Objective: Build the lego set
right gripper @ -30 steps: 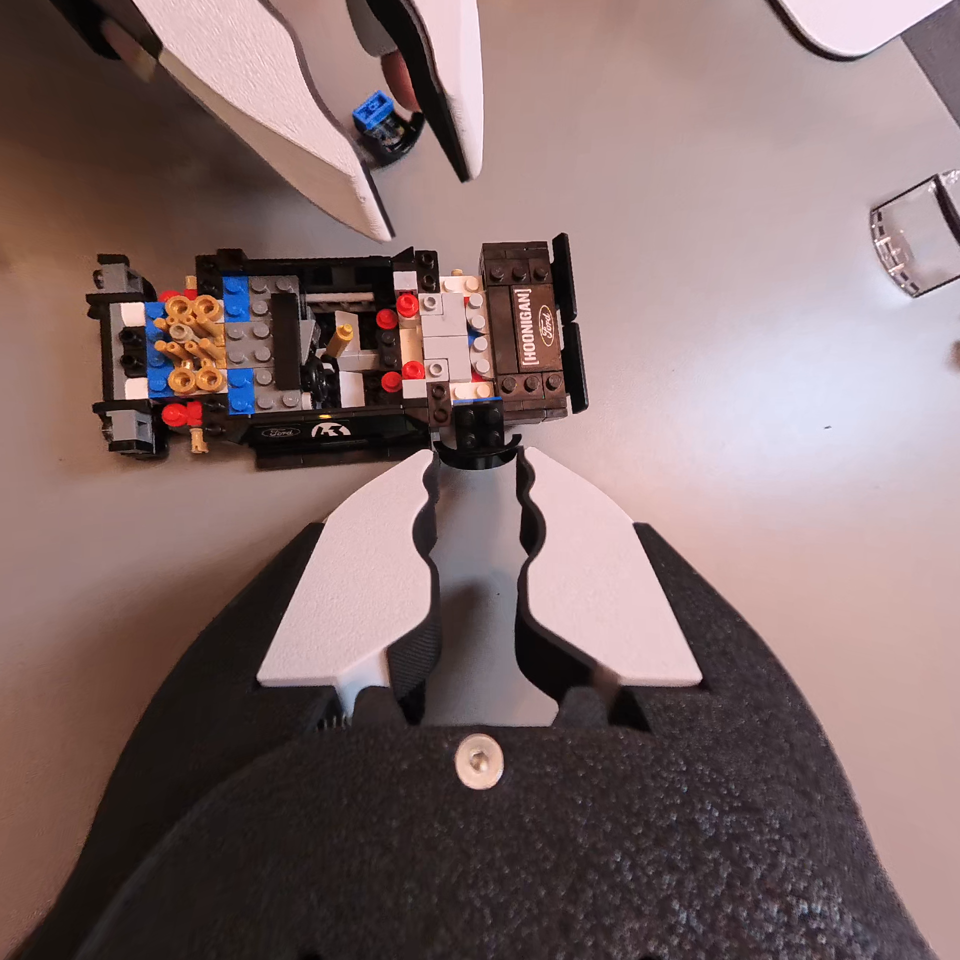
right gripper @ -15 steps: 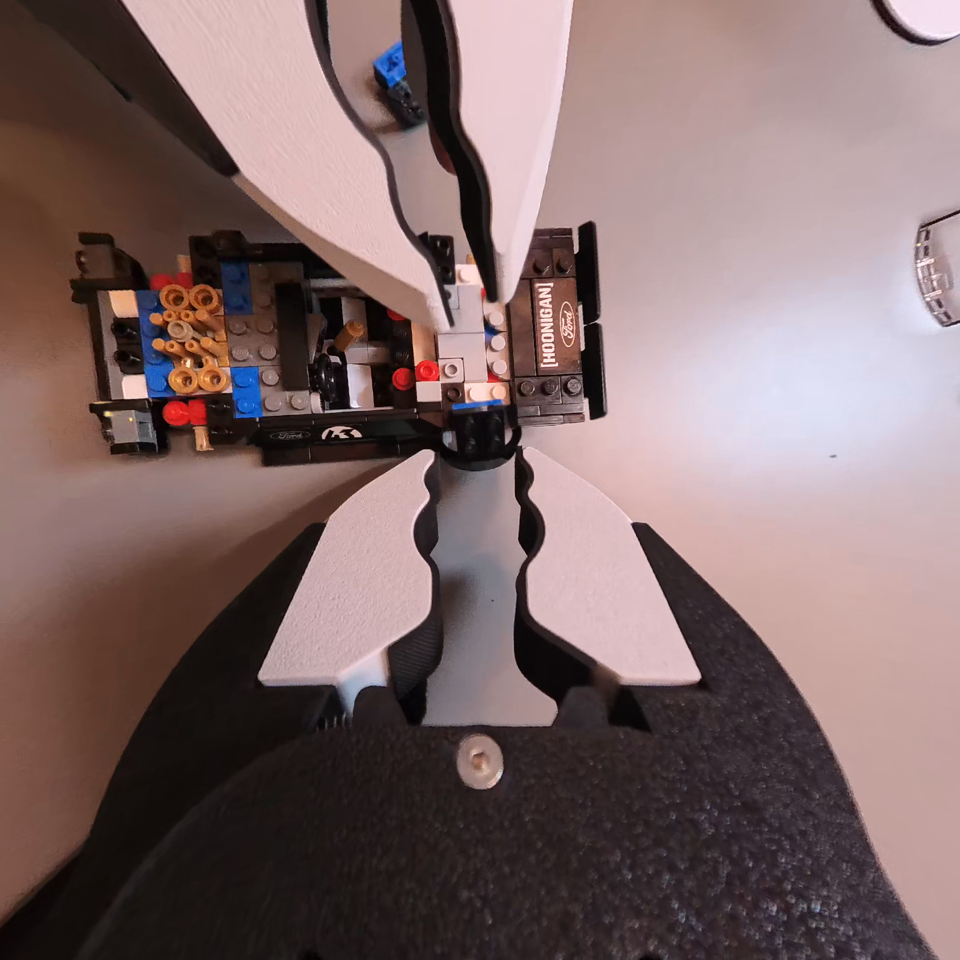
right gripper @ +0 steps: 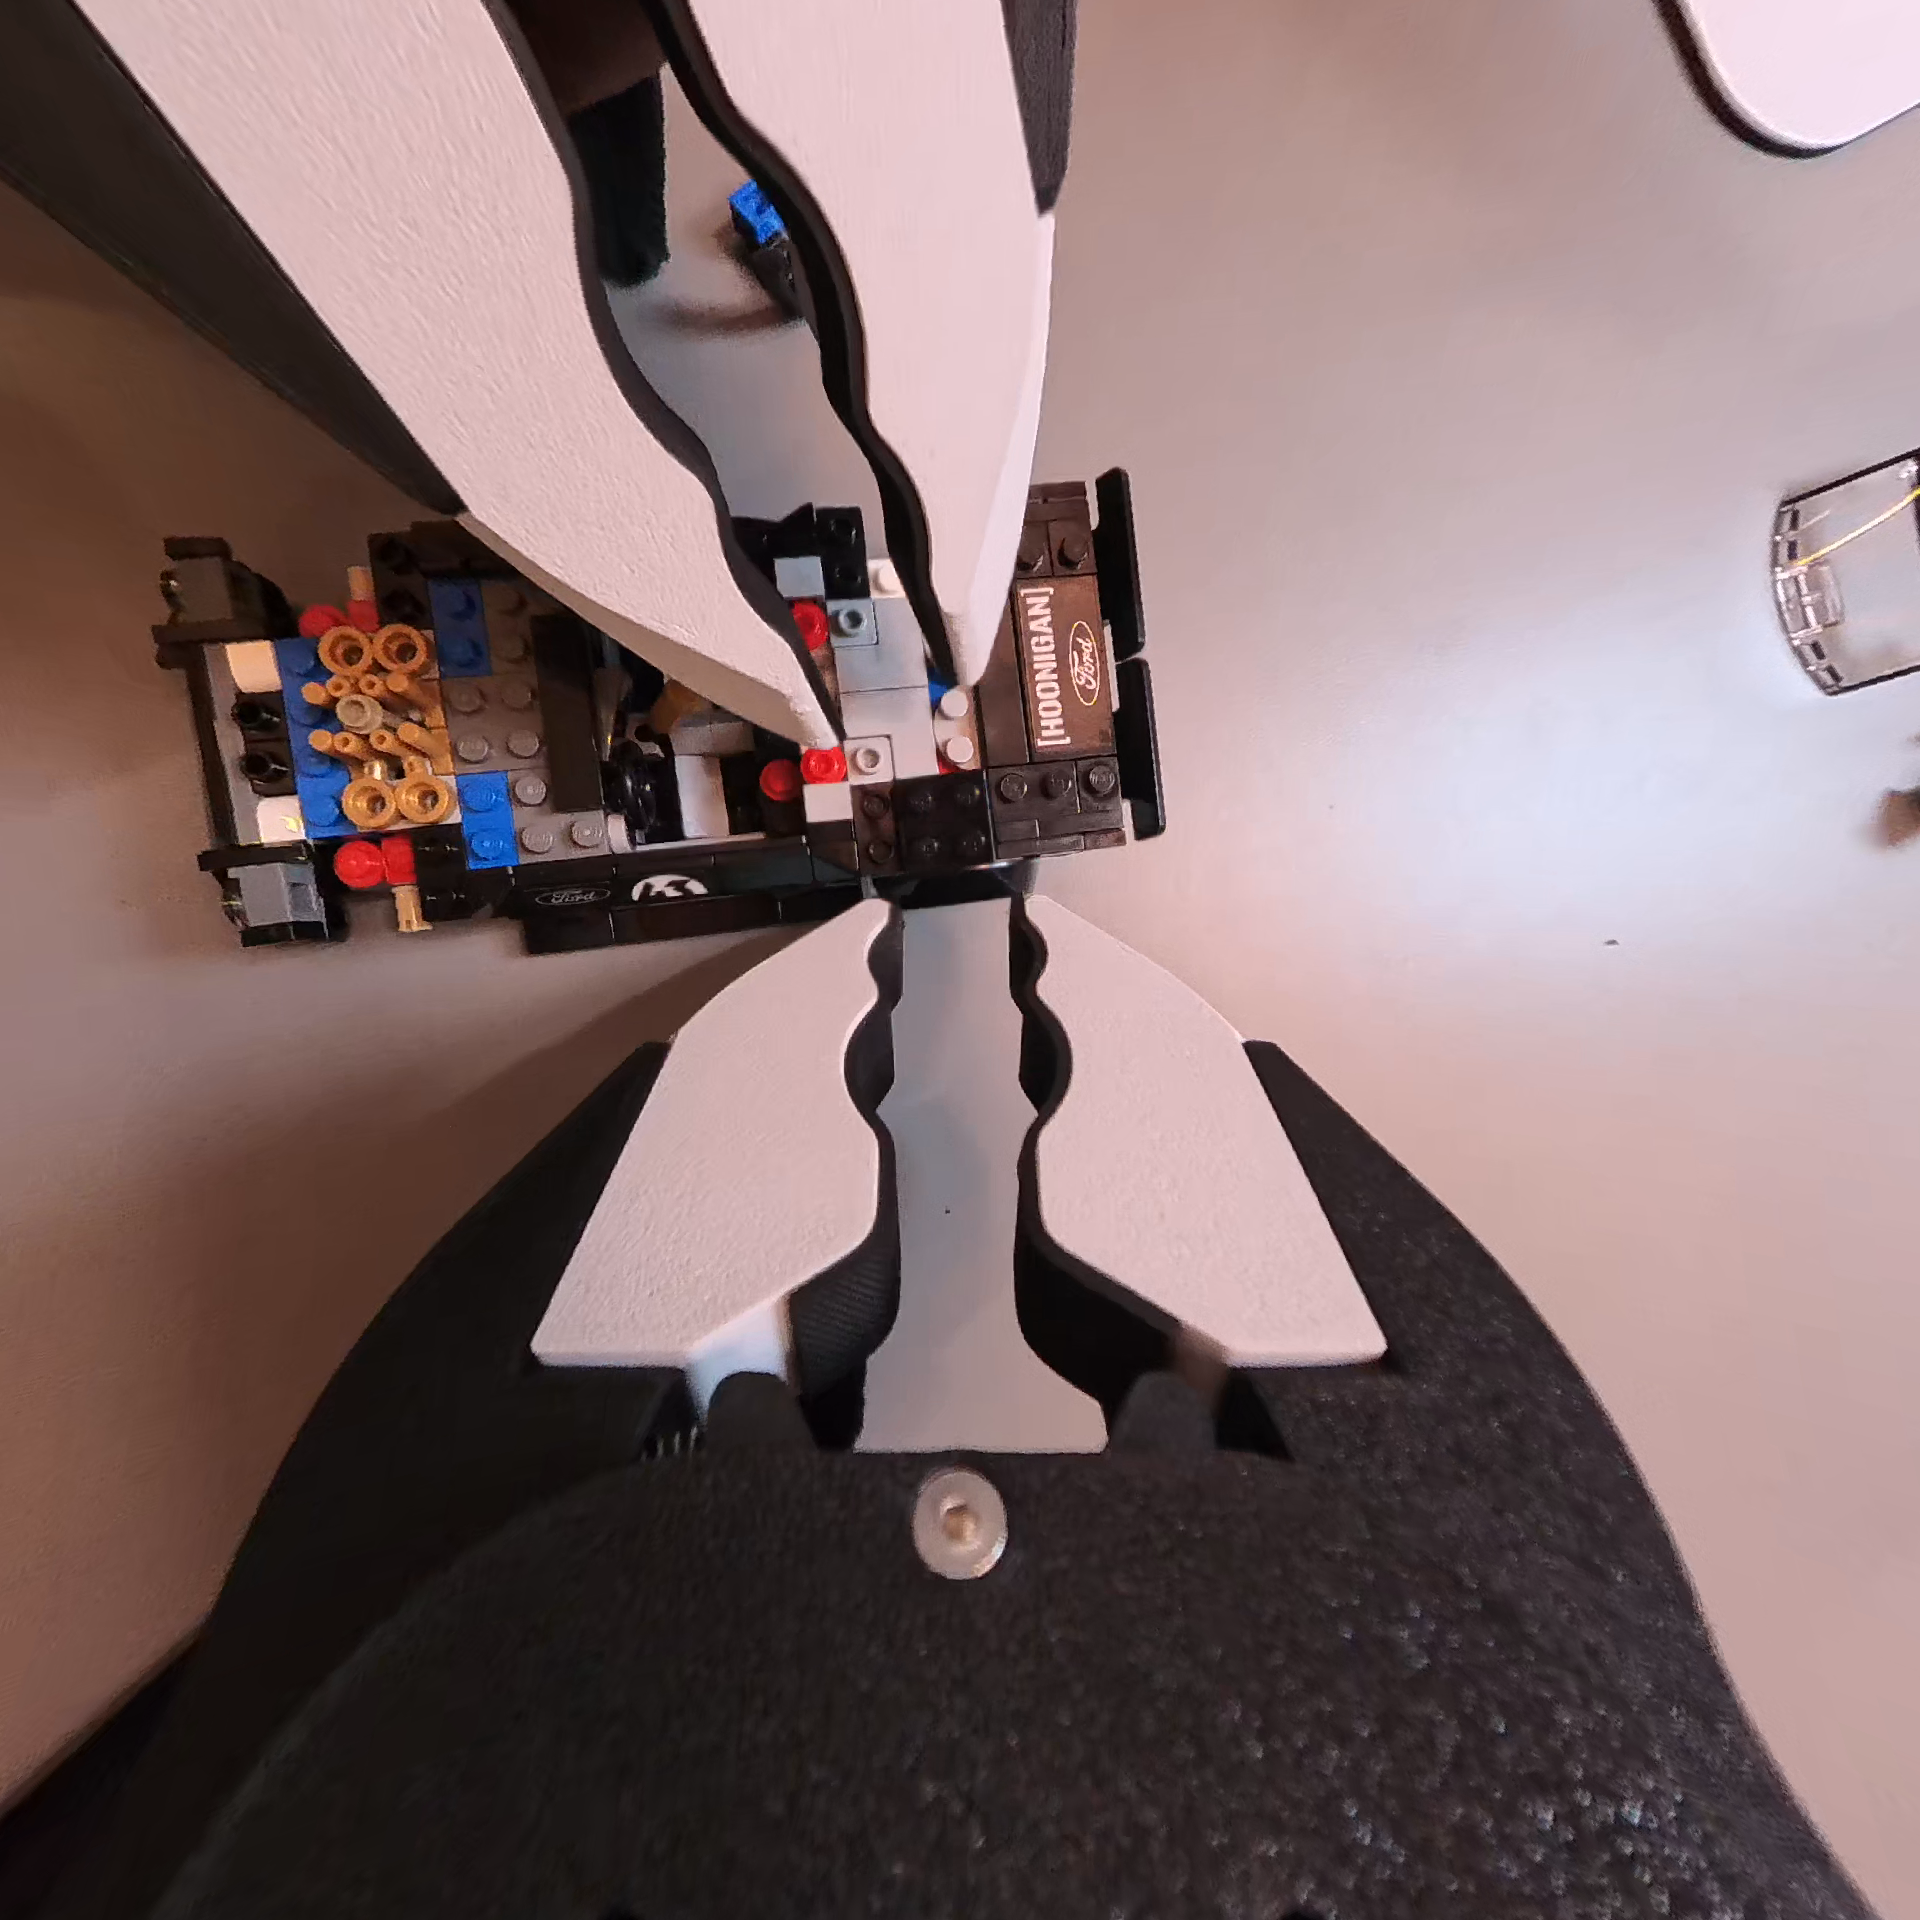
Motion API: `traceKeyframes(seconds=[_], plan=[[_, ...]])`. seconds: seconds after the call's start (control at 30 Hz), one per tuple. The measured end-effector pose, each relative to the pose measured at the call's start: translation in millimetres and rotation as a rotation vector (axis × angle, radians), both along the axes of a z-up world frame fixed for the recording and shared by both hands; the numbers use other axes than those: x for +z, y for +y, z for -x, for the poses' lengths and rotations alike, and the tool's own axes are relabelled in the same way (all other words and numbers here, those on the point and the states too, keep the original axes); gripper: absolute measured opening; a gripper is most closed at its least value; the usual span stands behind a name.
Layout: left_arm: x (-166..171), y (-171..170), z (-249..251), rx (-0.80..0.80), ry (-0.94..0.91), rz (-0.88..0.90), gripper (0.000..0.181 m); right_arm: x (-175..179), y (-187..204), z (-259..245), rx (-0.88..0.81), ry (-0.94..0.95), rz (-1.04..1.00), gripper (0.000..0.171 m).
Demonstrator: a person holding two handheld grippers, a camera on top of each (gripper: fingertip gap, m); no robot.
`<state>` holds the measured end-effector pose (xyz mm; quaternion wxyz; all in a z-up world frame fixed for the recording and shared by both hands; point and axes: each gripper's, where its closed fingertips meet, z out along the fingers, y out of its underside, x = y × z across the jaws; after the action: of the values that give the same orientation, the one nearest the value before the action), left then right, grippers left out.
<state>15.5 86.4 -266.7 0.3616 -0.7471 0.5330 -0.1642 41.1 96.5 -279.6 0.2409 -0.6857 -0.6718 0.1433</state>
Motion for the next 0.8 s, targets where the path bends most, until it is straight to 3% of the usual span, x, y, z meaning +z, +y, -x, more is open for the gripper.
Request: traceKeyframes(seconds=[0.8], plan=[[-5, 10, -6, 0.022, 0.072, 0.095, 0.0, 2, -3, 11, 0.051, 0.162, 0.074, 0.018]])
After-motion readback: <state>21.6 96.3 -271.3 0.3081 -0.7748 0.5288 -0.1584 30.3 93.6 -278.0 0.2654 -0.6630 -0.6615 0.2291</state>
